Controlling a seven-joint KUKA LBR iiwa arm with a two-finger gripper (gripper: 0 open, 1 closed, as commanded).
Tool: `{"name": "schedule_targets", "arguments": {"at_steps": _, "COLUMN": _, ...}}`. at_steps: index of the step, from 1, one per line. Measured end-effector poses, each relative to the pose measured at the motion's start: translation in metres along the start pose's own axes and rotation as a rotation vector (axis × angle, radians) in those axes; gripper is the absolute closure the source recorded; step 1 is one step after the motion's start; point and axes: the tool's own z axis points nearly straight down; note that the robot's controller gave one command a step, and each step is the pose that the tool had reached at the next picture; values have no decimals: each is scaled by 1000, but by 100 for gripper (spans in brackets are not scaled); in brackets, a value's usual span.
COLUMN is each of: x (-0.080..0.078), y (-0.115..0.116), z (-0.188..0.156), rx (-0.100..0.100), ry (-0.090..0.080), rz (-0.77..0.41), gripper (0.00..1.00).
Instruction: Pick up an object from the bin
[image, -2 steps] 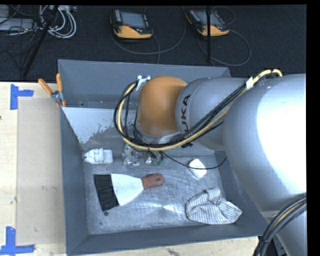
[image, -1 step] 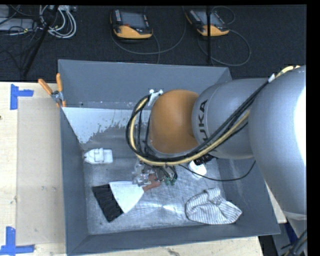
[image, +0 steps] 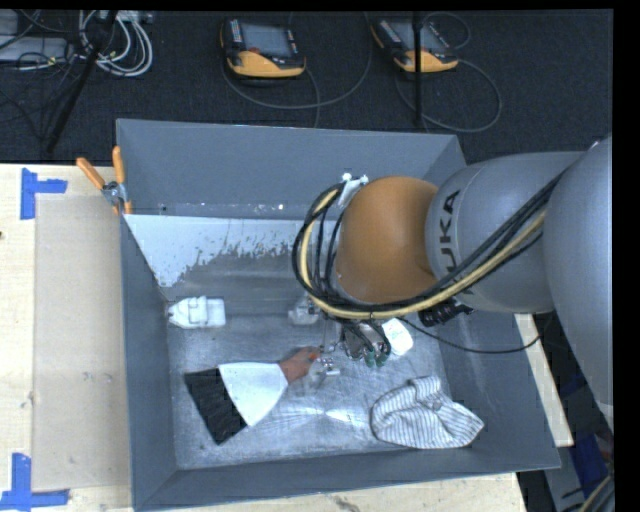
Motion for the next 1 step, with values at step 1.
{"name": "schedule_targets", "arguments": {"at_steps": 1, "x": 0, "y": 0, "z": 0, "rx": 0, "ry": 0, "rz": 1, "gripper": 0}}
